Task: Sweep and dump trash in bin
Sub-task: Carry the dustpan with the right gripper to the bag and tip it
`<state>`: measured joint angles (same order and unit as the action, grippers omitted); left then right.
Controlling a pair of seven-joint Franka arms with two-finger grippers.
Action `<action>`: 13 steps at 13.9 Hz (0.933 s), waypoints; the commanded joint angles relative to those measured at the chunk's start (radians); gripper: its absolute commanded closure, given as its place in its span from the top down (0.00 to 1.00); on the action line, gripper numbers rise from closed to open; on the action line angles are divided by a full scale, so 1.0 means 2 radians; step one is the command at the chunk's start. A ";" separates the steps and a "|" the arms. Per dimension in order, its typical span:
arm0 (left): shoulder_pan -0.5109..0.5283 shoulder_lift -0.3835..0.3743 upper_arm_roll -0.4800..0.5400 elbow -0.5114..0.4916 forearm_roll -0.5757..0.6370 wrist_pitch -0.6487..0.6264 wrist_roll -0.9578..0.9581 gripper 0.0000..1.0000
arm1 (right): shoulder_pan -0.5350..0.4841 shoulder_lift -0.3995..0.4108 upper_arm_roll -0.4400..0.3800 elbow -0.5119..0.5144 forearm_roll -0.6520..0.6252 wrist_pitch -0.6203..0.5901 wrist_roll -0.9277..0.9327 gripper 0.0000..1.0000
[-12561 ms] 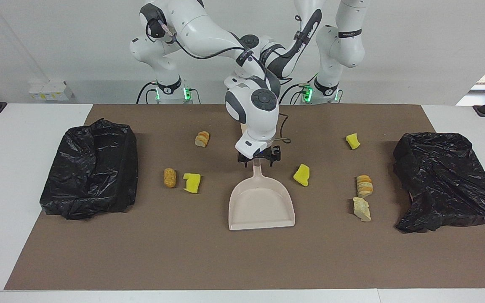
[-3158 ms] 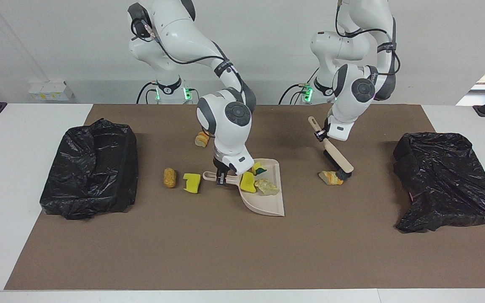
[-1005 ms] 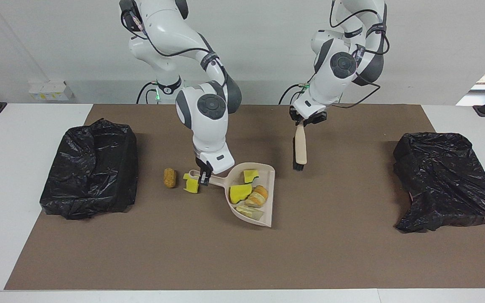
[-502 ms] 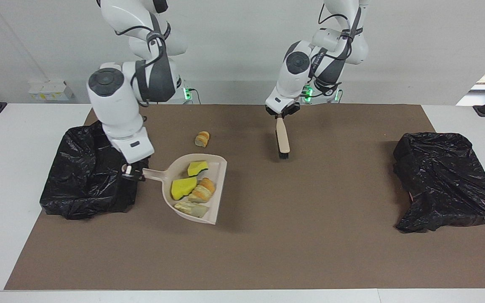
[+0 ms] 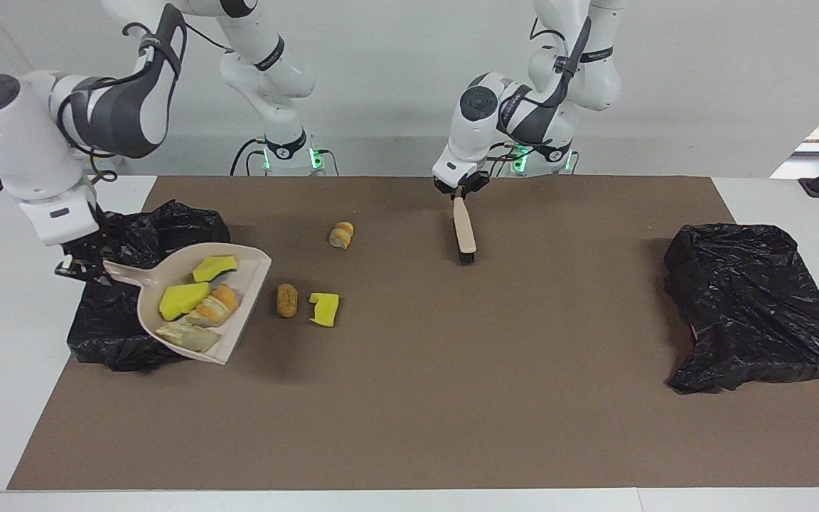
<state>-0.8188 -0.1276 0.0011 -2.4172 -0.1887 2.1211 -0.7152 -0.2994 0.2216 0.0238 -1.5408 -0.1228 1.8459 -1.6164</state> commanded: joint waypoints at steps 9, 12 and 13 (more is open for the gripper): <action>0.067 -0.020 0.010 0.068 0.011 -0.093 0.054 1.00 | 0.009 -0.092 0.010 -0.157 -0.334 0.075 -0.044 0.00; 0.132 -0.019 0.010 0.116 0.011 -0.145 0.128 1.00 | 0.038 -0.097 0.008 -0.161 -0.394 0.057 -0.045 0.00; 0.148 -0.019 0.011 0.126 0.012 -0.154 0.150 1.00 | 0.041 -0.099 0.009 -0.161 -0.421 0.042 -0.045 0.00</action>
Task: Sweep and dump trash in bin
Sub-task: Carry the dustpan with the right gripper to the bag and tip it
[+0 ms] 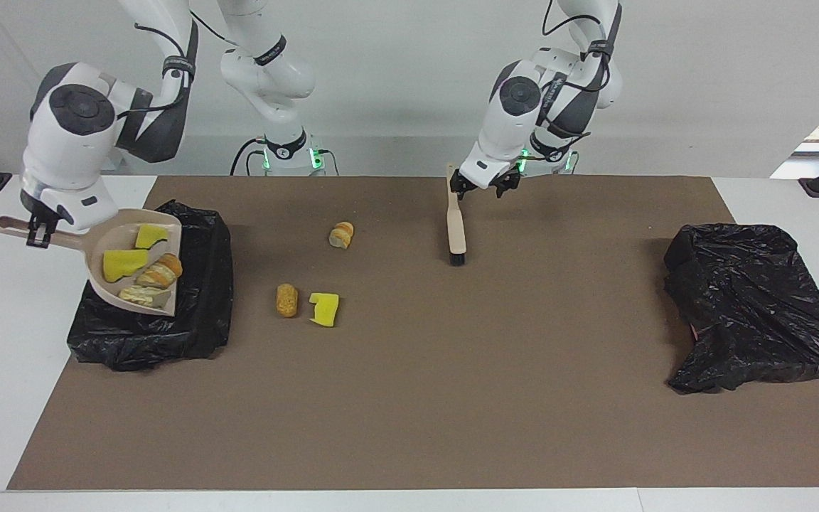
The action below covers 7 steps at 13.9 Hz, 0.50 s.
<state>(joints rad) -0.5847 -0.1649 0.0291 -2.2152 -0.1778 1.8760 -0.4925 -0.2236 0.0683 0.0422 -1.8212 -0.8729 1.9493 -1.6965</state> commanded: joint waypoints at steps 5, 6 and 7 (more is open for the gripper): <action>0.122 0.005 -0.002 0.064 0.038 -0.046 0.168 1.00 | 0.015 -0.044 0.002 -0.014 -0.129 -0.050 -0.005 0.00; 0.143 0.008 -0.002 0.074 0.039 -0.045 0.194 1.00 | 0.020 -0.048 0.003 -0.009 -0.144 -0.058 -0.004 0.00; 0.162 0.015 -0.002 0.084 0.039 -0.046 0.220 1.00 | 0.030 -0.052 0.003 -0.003 -0.150 -0.064 -0.004 0.00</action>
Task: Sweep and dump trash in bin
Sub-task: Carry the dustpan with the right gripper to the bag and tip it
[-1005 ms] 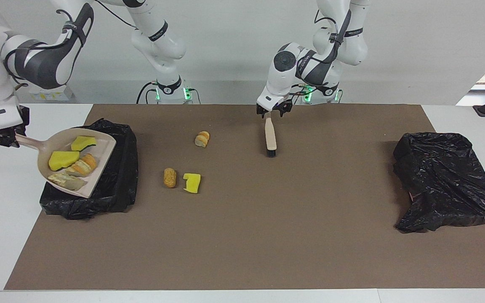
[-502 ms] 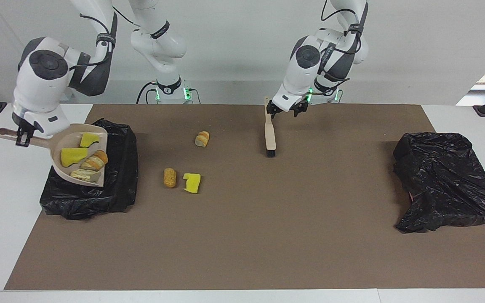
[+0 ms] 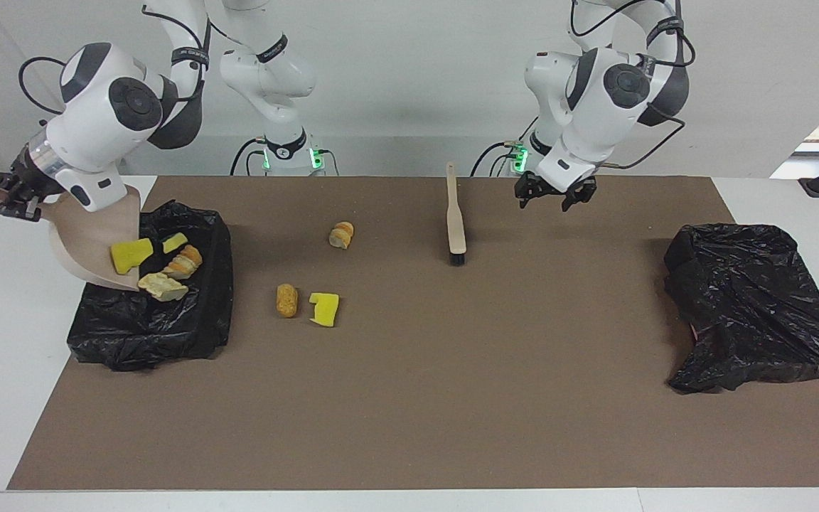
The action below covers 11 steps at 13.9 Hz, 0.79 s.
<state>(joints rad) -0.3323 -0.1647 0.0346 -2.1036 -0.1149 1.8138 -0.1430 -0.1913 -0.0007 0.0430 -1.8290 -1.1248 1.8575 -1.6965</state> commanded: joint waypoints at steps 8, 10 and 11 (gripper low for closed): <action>0.148 0.059 -0.005 0.116 0.029 -0.028 0.086 1.00 | 0.065 -0.022 0.005 0.016 -0.025 -0.059 0.008 0.00; 0.148 0.061 -0.005 0.147 0.039 -0.064 0.084 1.00 | 0.099 -0.019 0.005 0.025 -0.013 -0.086 0.063 0.00; 0.148 0.061 -0.004 0.164 0.038 -0.082 0.080 1.00 | 0.111 -0.016 0.009 0.034 0.002 -0.103 0.092 0.00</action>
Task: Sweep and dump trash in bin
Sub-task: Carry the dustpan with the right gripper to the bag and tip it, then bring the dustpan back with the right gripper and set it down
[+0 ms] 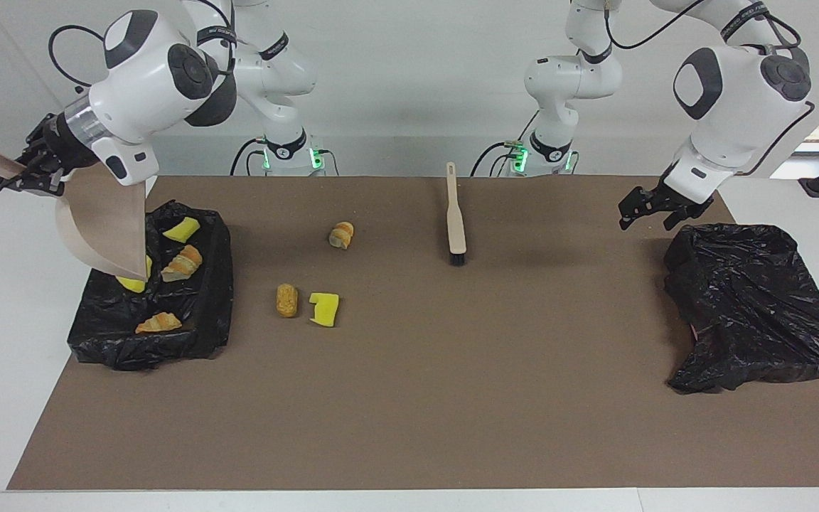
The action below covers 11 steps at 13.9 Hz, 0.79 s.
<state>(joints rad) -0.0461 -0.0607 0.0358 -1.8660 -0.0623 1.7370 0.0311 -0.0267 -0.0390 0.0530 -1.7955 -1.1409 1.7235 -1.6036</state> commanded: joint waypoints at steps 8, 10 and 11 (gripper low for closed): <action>-0.001 0.000 -0.008 0.084 0.024 -0.057 -0.003 1.00 | 0.134 0.082 0.013 0.091 0.259 -0.088 0.372 0.00; -0.001 0.000 -0.008 0.080 0.023 -0.055 -0.001 1.00 | 0.180 0.140 0.013 0.145 0.300 -0.110 0.510 0.00; -0.003 0.000 -0.009 0.079 0.023 -0.055 0.000 1.00 | 0.189 0.163 0.013 0.173 0.316 -0.110 0.561 0.00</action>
<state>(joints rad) -0.0431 -0.0506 0.0183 -1.6851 -0.0335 1.6052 0.0279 0.3200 0.1641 0.0826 -1.6075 -0.5681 1.5495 -0.6413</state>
